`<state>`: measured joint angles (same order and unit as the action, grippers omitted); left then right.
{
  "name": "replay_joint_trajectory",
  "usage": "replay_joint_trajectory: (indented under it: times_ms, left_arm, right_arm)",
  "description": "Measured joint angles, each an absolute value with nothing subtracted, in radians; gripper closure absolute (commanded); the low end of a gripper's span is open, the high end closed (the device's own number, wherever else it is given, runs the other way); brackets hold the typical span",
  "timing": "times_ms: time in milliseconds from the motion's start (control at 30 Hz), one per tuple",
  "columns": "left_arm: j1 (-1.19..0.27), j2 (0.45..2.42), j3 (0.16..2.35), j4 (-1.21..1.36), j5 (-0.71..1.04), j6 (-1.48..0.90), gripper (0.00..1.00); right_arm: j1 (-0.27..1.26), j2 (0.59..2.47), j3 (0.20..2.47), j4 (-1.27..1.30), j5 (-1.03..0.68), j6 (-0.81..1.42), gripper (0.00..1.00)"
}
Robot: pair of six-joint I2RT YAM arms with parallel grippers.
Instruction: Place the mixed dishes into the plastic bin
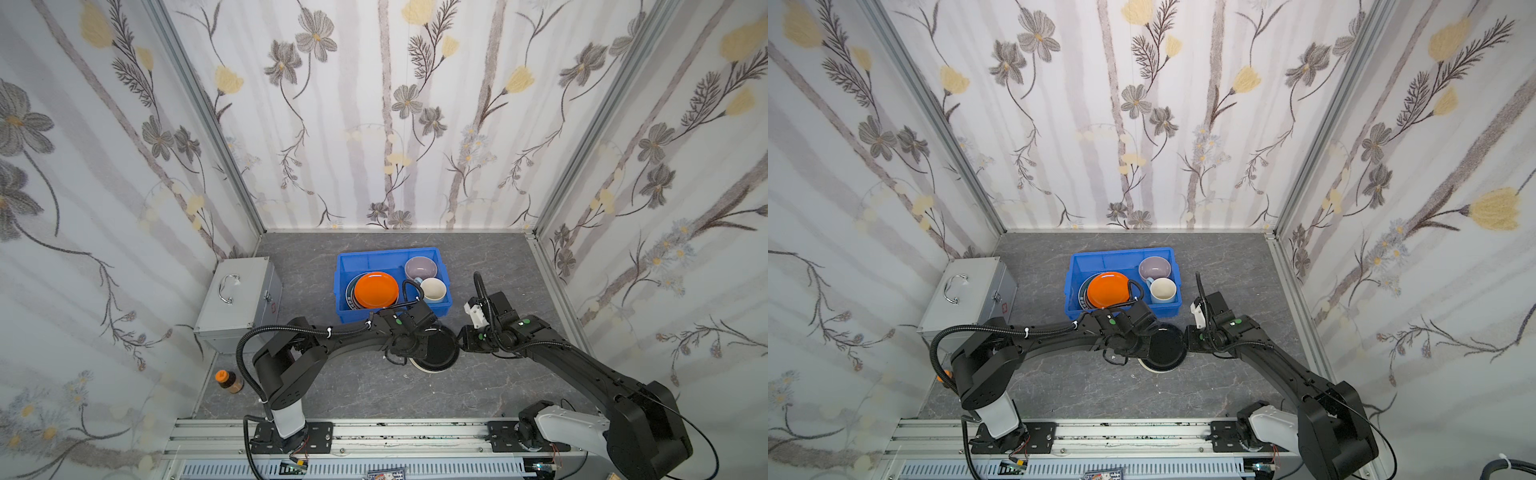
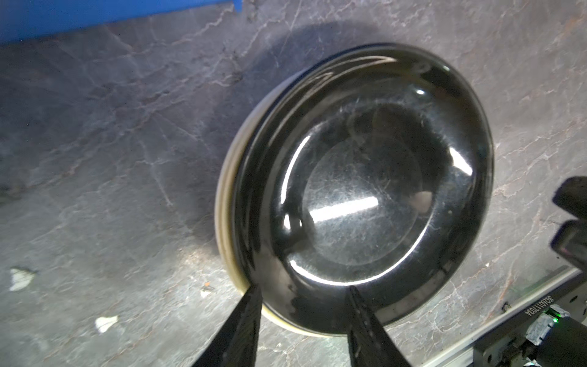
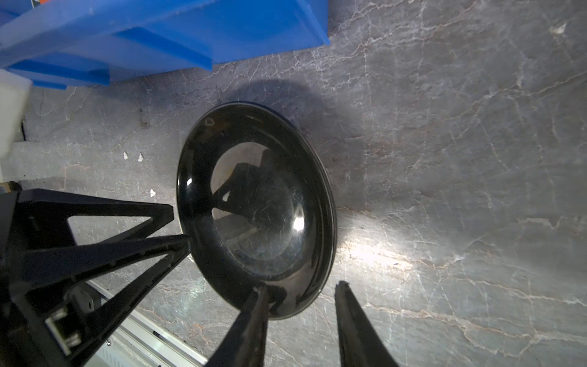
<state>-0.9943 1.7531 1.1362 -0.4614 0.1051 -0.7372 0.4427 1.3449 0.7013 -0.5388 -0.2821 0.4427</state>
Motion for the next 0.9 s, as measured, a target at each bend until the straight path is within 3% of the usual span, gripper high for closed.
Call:
replay_joint_trajectory:
  times_ms: [900]
  left_arm:
    - [-0.974, 1.803, 1.163, -0.469, 0.13, -0.714, 0.57]
  right_arm:
    - [0.424, 1.388, 0.707, -0.542, -0.289, 0.41, 0.63]
